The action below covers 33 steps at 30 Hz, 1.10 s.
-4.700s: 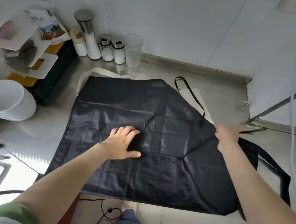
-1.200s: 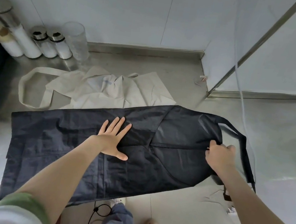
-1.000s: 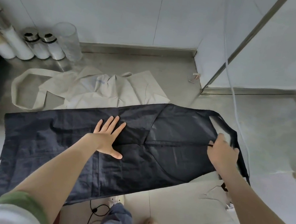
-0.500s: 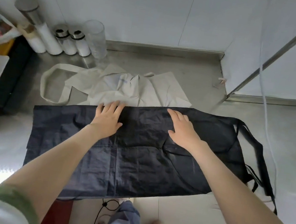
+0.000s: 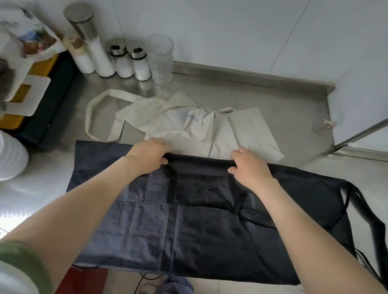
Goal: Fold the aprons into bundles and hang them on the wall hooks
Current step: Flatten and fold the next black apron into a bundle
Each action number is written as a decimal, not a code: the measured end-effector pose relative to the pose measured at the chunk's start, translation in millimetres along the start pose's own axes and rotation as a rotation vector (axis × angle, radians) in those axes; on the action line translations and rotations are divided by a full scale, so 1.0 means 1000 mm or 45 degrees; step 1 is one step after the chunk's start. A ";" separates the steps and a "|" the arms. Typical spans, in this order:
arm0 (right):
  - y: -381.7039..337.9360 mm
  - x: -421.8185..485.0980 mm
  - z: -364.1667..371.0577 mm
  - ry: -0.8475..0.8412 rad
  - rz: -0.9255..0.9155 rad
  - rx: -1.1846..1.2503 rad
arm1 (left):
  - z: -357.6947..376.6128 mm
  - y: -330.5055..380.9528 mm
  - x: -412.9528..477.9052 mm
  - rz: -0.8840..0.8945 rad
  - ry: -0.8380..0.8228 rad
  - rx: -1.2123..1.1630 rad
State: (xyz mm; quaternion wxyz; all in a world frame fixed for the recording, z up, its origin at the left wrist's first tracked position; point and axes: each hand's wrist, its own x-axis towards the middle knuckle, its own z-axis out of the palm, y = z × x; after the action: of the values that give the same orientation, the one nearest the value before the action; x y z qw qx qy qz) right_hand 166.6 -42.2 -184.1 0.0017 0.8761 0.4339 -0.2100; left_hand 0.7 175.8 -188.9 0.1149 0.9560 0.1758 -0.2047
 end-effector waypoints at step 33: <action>-0.001 -0.122 0.040 -0.115 -0.259 -0.457 | 0.044 0.014 -0.135 0.122 -0.353 0.386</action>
State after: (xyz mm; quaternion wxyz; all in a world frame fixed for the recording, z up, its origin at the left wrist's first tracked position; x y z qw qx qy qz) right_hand 85.6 -141.6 -175.7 0.1560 0.8031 0.5502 -0.1673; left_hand -124.6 111.2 -167.9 0.0024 0.9323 0.0800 -0.3526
